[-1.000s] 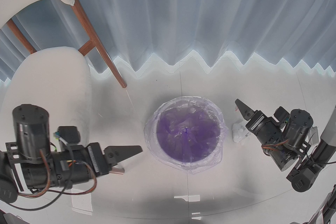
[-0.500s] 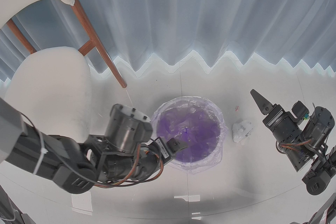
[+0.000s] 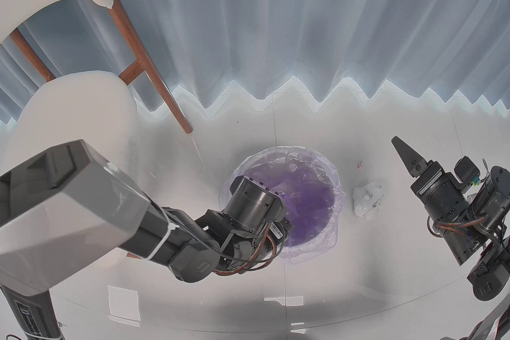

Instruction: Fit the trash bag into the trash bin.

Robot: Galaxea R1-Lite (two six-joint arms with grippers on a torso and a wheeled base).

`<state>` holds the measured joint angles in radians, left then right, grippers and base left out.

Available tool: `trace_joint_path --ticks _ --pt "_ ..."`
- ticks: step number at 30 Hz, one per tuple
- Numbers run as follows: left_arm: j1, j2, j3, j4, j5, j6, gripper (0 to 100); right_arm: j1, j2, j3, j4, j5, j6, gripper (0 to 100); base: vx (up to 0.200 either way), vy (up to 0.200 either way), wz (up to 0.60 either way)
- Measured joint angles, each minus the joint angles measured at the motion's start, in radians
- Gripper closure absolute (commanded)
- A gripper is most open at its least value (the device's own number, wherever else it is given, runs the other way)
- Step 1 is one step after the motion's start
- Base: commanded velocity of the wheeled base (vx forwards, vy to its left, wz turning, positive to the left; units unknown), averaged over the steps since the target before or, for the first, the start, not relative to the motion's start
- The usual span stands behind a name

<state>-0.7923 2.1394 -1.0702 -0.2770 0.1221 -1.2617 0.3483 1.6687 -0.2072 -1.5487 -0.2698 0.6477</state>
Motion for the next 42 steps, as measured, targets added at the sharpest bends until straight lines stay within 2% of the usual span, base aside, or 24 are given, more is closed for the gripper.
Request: trace_joint_path --ticks 9,22,23,33,42 --pt "0.027 0.114 -0.076 -0.001 0.066 -0.011 0 -0.001 -0.005 0.008 -0.002 0.000 0.000 0 0.000 0.000 0.00" --pt "0.069 0.217 -0.154 0.009 0.071 -0.010 0 -0.001 -0.013 0.008 -0.002 0.000 -0.008 0 0.000 0.000 0.00" --pt "0.071 0.223 -0.159 0.013 0.071 -0.010 100 -0.001 -0.014 0.008 -0.001 0.000 -0.009 0 0.000 0.000 0.00" --pt "0.076 0.246 -0.173 0.031 0.076 0.024 100 0.000 -0.018 0.025 0.000 0.000 -0.010 0 0.000 0.000 0.00" --pt "0.096 0.199 -0.171 0.029 0.087 0.265 100 0.003 -0.020 0.058 -0.002 0.000 -0.006 0 0.000 0.000 0.00"
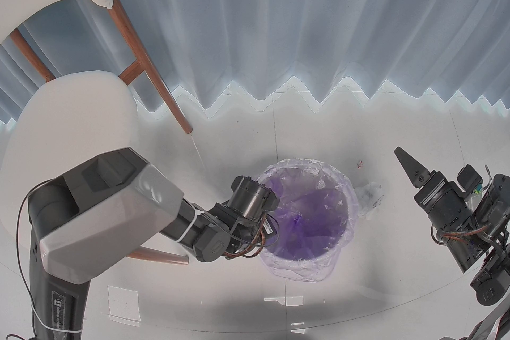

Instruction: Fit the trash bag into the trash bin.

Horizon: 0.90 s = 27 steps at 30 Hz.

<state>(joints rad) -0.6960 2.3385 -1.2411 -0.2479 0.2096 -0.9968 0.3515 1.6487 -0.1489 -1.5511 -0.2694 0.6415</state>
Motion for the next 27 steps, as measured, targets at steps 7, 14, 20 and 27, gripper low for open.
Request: trace_joint_path --ticks 7,14,20,27 --pt "0.028 -0.032 -0.009 -0.014 -0.020 0.273 100 0.003 0.000 0.007 0.000 0.000 0.000 0 0.000 0.000 0.00" --pt "0.074 -0.037 -0.039 -0.071 -0.082 0.575 100 0.003 -0.002 0.016 -0.002 0.001 0.002 0 0.000 0.000 0.00" --pt "0.119 -0.024 -0.087 -0.083 -0.164 0.811 100 0.003 -0.004 0.021 -0.002 0.001 0.003 0 0.000 0.000 0.00" --pt "0.143 0.019 -0.166 -0.088 -0.203 0.956 100 0.003 -0.005 0.029 -0.002 0.001 0.005 0 0.000 0.000 0.00"
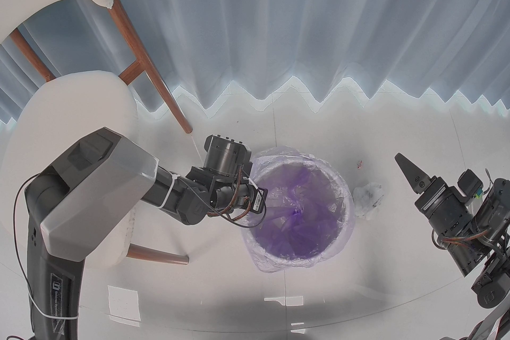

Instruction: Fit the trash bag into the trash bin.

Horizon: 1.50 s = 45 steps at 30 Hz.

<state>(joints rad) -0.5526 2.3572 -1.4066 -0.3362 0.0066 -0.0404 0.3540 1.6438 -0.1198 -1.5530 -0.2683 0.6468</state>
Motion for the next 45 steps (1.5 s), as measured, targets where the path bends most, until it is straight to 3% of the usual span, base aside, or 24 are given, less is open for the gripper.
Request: trace_joint_path --ticks 16,17,28,37,40,45 --pt "0.005 0.039 -0.031 -0.088 -0.001 0.043 100 0.000 -0.004 0.035 0.000 0.000 -0.001 0 0.000 0.000 0.00" --pt "0.005 0.032 -0.023 -0.087 -0.001 0.041 0 0.000 -0.006 0.035 0.000 0.000 -0.001 0 0.000 0.000 0.00" --pt "-0.022 -0.039 0.086 -0.181 -0.003 -0.045 0 0.000 -0.024 0.087 0.001 -0.001 -0.003 0 0.000 0.000 0.00" --pt "-0.050 -0.244 0.338 -0.260 -0.006 -0.089 0 -0.016 -0.044 0.101 0.015 -0.003 0.014 0 0.000 0.000 0.00" --pt "-0.066 -0.356 0.443 -0.304 -0.016 -0.161 0 -0.022 -0.047 0.102 0.035 -0.009 0.017 0 0.000 0.000 0.00" --pt "-0.087 -0.569 0.622 -0.372 -0.043 -0.372 0 -0.014 -0.050 0.102 0.091 -0.036 0.022 0 0.000 0.000 0.00"
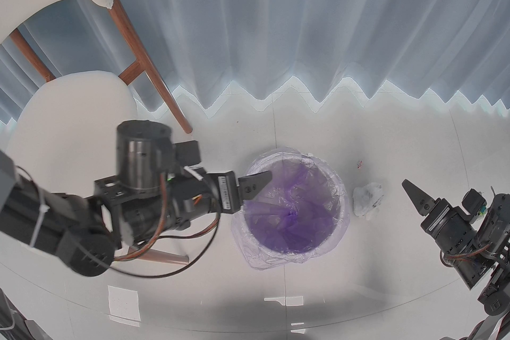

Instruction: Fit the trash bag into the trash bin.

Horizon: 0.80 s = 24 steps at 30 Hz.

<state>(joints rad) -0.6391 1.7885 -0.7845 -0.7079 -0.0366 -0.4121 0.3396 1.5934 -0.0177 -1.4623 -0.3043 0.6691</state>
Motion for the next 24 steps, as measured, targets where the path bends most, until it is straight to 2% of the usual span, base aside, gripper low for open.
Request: trace_joint_path --ticks 3,10,16,19,24 --pt "-0.004 -0.118 0.129 -0.019 -0.023 -0.093 0 0.010 0.001 0.000 0.024 -0.010 0.002 0 -0.200 0.000 0.00" --pt "-0.003 -0.358 0.421 -0.043 -0.084 -0.229 0 0.027 0.032 0.000 0.047 -0.023 0.013 0 -0.200 0.000 0.00" --pt "0.024 -0.498 0.552 -0.052 -0.134 -0.307 0 0.036 0.110 -0.036 0.053 -0.020 0.031 0 -0.200 0.000 0.00" --pt "0.029 -0.525 0.562 -0.059 -0.139 -0.310 0 0.029 0.152 -0.069 0.054 0.003 0.030 0 -0.200 0.000 0.00" --pt "0.033 -0.544 0.546 -0.050 -0.136 -0.313 0 -0.042 0.247 -0.125 0.056 0.125 -0.029 0 0.000 0.000 0.00"
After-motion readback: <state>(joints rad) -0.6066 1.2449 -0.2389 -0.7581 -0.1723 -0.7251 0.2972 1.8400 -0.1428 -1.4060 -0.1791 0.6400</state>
